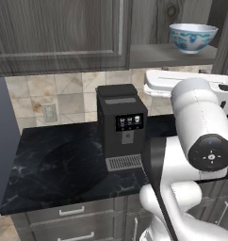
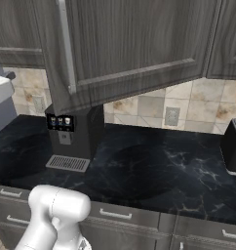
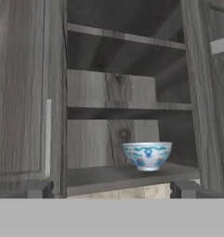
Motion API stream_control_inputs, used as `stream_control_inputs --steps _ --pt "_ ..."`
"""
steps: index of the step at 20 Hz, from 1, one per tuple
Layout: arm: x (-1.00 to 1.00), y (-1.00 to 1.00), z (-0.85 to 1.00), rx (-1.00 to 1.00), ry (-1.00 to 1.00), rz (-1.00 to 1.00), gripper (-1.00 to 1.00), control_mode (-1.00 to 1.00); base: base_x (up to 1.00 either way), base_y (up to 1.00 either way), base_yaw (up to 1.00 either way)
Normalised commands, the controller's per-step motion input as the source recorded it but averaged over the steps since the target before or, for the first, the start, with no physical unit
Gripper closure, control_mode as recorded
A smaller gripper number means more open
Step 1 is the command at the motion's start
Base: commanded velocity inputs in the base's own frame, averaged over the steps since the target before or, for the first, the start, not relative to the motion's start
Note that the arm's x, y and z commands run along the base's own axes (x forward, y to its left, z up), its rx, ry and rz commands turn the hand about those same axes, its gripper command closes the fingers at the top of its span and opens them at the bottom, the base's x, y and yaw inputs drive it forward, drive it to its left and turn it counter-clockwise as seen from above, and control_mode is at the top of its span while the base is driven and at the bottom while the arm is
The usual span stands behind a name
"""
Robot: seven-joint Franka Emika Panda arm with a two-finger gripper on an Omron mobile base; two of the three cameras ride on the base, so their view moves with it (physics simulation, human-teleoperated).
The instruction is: Move the bowls from the cabinet to the plates on the dining table.
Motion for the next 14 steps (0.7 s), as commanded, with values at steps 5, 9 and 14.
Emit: stream_control_inputs --steps 5,9,14 --pt "0.22 -0.05 0.0 0.01 0.0 -0.06 -1.0 -1.0 0.0 0.0 0.0" --pt "0.21 -0.07 0.0 0.01 0.0 -0.07 -1.0 -1.0 0.0 0.0 0.0" --pt "0.27 -0.06 -0.02 0.02 0.0 -0.05 -1.0 -1.0 0.0 0.0 0.0"
